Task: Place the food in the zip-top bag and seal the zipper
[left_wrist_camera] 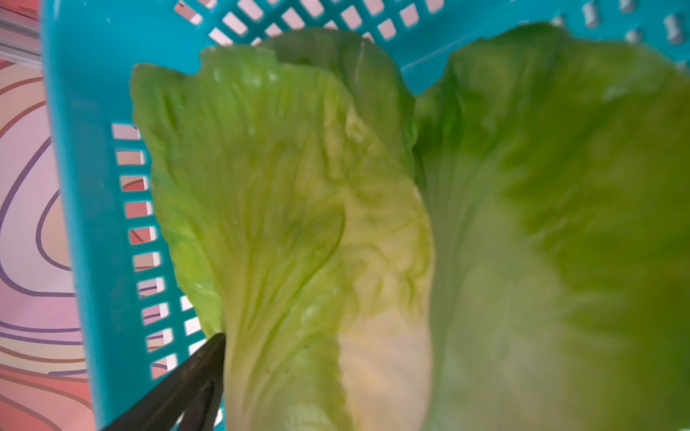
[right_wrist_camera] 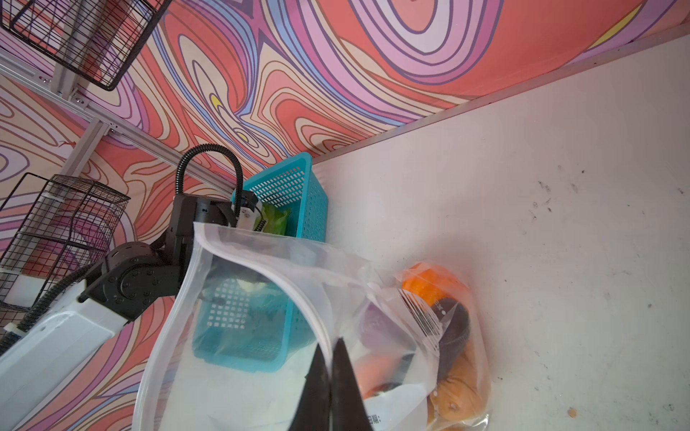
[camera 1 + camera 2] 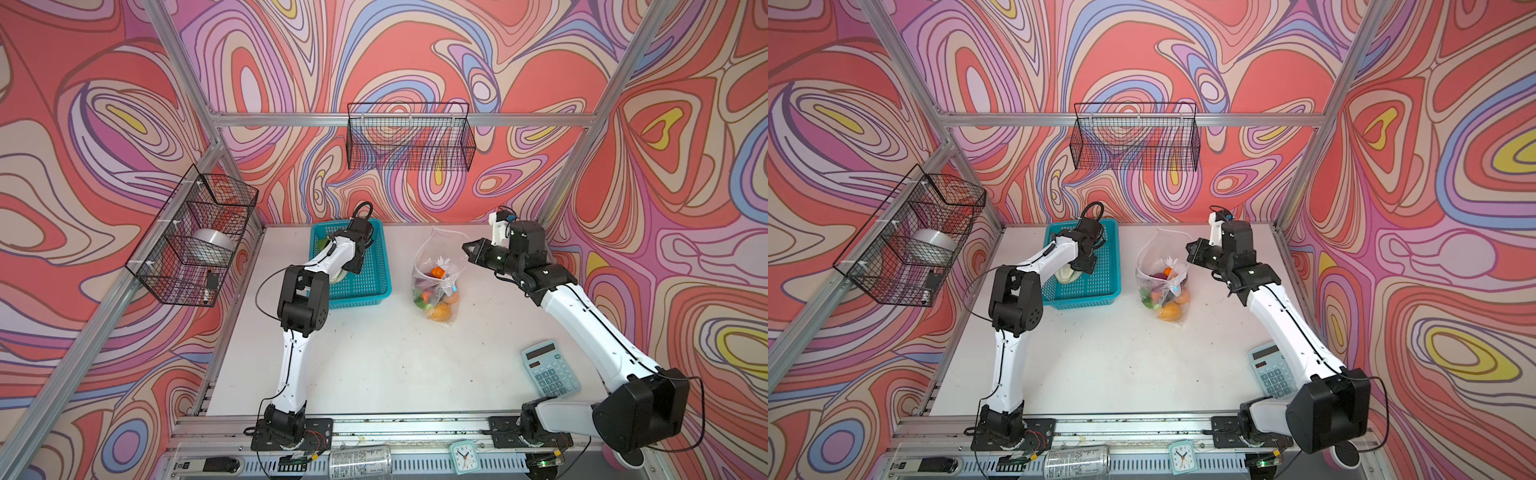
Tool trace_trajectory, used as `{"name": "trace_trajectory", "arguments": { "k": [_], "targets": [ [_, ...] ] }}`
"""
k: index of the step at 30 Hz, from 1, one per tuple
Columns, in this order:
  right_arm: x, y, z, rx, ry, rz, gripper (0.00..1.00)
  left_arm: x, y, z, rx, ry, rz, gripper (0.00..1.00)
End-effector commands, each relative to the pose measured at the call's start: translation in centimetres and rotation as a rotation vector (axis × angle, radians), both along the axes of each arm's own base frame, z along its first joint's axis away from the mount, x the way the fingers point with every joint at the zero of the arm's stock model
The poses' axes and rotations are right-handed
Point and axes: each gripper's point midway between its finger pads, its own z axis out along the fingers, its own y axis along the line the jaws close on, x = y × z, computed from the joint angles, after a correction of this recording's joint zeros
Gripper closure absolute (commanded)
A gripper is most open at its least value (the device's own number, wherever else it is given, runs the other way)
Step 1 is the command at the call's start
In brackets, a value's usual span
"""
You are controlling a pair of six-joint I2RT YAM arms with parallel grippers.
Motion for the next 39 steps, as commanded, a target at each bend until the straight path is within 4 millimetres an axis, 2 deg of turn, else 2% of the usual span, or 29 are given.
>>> {"name": "trace_trajectory", "arguments": {
  "k": [1,3,4,5,8,14,16,20,24,29,35,37,39],
  "targets": [
    [0.2,-0.3,0.5,-0.006,-0.027,-0.011,1.00,-0.9,0.4,-1.9,0.013,0.070,0.021,0.18],
    [0.2,-0.3,0.5,-0.006,-0.027,-0.011,1.00,-0.8,0.3,-1.8,0.002,0.064,0.021,0.41],
    [0.2,-0.3,0.6,-0.006,-0.029,-0.010,1.00,-0.8,0.1,-1.7,-0.009,0.063,0.017,0.49],
    [0.2,-0.3,0.6,-0.006,-0.027,-0.010,1.00,-0.8,0.0,-1.5,-0.018,0.057,0.018,0.52],
    [0.2,-0.3,0.6,-0.006,-0.028,-0.011,1.00,-0.9,-0.2,-0.2,-0.036,0.038,0.024,0.52],
    [0.3,-0.2,0.5,0.000,-0.026,-0.009,1.00,-2.3,-1.9,4.2,-0.104,-0.008,-0.010,0.49],
    [0.4,-0.2,0.5,0.002,-0.028,-0.006,1.00,-3.1,-2.9,5.4,-0.187,-0.013,-0.019,0.48],
    [0.3,-0.1,0.3,0.005,-0.023,-0.005,1.00,-4.6,-5.8,6.4,-0.394,-0.005,-0.057,0.46],
    [0.2,0.0,0.2,0.006,-0.022,0.001,1.00,-5.3,-7.6,5.9,-0.570,0.017,-0.058,0.43],
    [0.0,-0.2,0.4,0.004,-0.026,-0.001,1.00,-5.5,-6.6,3.5,-0.641,0.079,0.001,0.40],
    [-0.1,-0.3,0.6,0.000,-0.034,-0.005,1.00,-5.9,-6.5,1.1,-0.674,0.122,0.023,0.37],
    [-0.1,-0.2,0.7,0.002,-0.037,-0.002,1.00,-6.0,-5.9,0.6,-0.651,0.126,0.043,0.32],
    [-0.1,-0.2,0.7,0.002,-0.038,-0.002,1.00,-6.1,-5.1,0.4,-0.608,0.134,0.067,0.18]
  ]
}}
